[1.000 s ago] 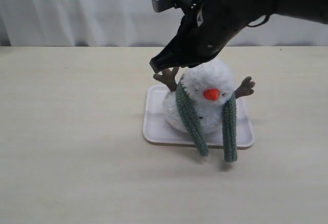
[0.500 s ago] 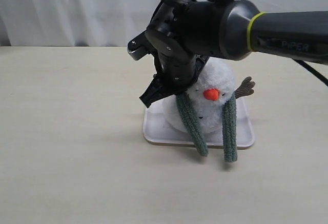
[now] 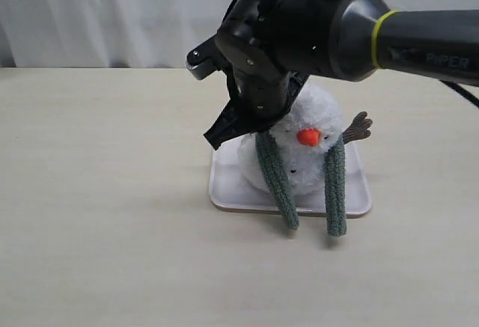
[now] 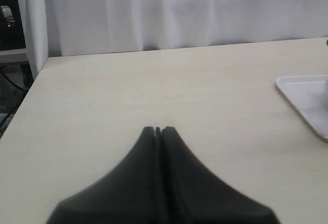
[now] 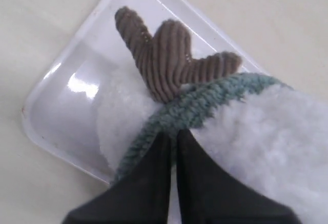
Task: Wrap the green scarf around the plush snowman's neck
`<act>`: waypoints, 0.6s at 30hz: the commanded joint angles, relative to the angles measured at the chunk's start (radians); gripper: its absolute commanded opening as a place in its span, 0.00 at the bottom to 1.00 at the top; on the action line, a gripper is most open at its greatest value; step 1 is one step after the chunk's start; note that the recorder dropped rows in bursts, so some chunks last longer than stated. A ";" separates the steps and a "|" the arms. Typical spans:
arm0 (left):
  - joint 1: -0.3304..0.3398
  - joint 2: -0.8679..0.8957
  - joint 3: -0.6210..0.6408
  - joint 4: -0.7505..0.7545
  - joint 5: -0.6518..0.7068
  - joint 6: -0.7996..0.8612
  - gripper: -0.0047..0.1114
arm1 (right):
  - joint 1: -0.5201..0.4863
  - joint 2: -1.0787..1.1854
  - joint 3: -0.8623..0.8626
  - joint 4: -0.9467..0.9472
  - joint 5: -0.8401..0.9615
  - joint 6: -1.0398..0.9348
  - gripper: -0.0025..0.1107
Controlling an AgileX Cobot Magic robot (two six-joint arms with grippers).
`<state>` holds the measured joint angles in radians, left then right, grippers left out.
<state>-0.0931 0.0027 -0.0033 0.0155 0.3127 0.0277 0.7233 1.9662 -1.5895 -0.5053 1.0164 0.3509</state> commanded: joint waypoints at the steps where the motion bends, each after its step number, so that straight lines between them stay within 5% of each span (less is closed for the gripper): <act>1: -0.006 -0.003 0.003 -0.003 -0.008 -0.003 0.04 | 0.001 -0.084 0.027 0.018 0.035 0.002 0.06; 18: -0.006 -0.003 0.003 -0.003 -0.008 -0.003 0.04 | -0.051 -0.470 0.588 -0.034 -0.193 0.208 0.06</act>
<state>-0.0931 0.0027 -0.0033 0.0155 0.3127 0.0277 0.6851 1.5362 -1.0825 -0.5237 0.8624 0.5273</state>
